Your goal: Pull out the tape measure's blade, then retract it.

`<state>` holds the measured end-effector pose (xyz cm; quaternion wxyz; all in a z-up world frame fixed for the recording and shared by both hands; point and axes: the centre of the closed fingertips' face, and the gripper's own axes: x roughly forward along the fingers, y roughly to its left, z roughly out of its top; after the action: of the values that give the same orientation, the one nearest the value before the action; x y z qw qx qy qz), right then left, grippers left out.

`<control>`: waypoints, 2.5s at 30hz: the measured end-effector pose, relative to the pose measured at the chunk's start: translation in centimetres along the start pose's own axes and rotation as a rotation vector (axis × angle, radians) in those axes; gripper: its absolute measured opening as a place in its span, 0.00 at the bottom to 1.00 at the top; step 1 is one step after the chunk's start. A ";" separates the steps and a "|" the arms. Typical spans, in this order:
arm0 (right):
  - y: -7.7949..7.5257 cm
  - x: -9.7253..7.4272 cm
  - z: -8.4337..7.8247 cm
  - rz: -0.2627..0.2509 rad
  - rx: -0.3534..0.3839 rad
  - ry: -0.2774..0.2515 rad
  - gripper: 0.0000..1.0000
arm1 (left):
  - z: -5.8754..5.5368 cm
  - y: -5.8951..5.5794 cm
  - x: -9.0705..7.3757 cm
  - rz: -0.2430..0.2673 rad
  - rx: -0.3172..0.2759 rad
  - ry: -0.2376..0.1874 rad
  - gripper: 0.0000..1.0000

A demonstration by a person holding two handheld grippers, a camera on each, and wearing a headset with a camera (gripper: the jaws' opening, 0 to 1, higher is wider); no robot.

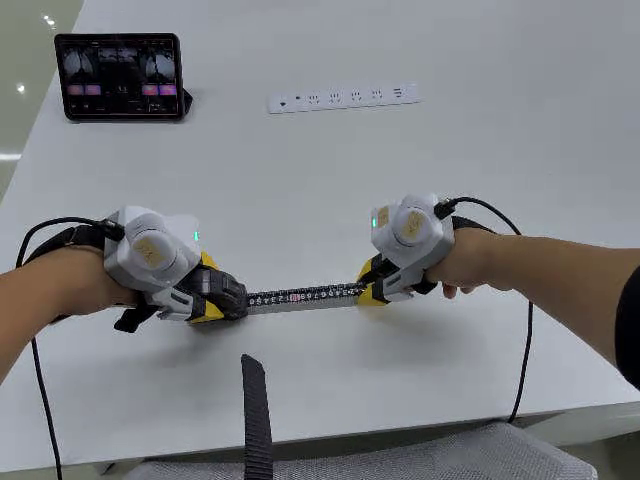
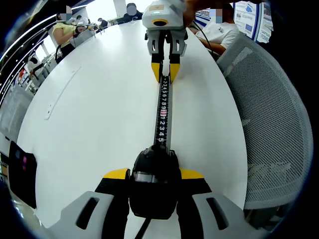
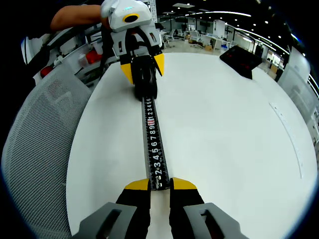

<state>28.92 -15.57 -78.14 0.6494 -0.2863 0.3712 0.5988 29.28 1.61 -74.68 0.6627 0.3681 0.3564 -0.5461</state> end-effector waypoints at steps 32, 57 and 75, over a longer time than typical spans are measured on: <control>-0.1 -1.0 -1.5 -0.014 0.010 0.014 0.10 | -0.1 0.0 -0.2 0.001 -0.002 -0.003 0.31; -0.4 -2.0 -2.7 -0.017 0.022 0.017 0.10 | 0.0 0.1 0.0 0.005 -0.006 -0.003 0.31; -0.7 -2.4 -3.6 -0.022 0.035 0.020 0.10 | 0.0 0.1 0.0 0.006 -0.008 -0.003 0.31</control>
<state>29.10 -20.01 -78.22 0.6571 -0.2849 0.3851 0.5821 29.39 1.59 -74.63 0.6663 0.3658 0.3563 -0.5434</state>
